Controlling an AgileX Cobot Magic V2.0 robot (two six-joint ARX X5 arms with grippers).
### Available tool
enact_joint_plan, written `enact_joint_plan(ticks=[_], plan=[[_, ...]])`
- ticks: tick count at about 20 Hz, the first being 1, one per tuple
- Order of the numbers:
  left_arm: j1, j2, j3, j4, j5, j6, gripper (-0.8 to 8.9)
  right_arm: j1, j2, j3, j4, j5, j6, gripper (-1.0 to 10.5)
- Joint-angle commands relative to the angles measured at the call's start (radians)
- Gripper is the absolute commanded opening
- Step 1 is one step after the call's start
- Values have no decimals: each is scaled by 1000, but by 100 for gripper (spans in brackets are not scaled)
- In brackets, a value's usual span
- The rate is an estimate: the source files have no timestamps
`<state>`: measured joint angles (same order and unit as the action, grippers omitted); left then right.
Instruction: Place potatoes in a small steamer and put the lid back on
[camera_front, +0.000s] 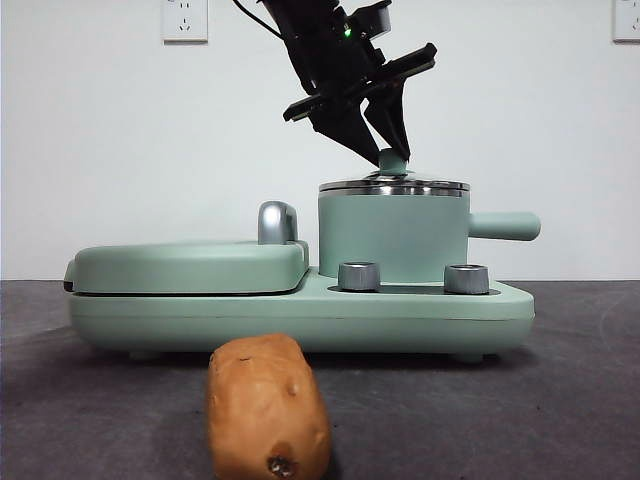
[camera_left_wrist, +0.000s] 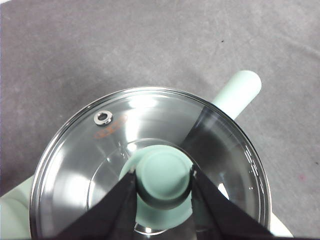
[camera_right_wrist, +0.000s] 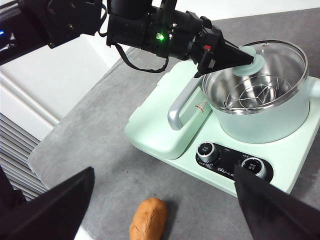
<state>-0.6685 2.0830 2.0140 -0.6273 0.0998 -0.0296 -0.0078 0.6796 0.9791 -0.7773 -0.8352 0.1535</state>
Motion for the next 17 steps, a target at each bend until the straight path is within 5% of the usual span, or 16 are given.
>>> enact_joint_plan(ticks=[1,13,17], plan=[[-14,29,77,-22,0,2,4,1,5,15,5,-2,-8,445],[5,-34,254,-194,0,51,4,3,5,15,-14,5,4,445],[59,-124,254,-227,0,58,4,102,28,15,-11,100,64,446]])
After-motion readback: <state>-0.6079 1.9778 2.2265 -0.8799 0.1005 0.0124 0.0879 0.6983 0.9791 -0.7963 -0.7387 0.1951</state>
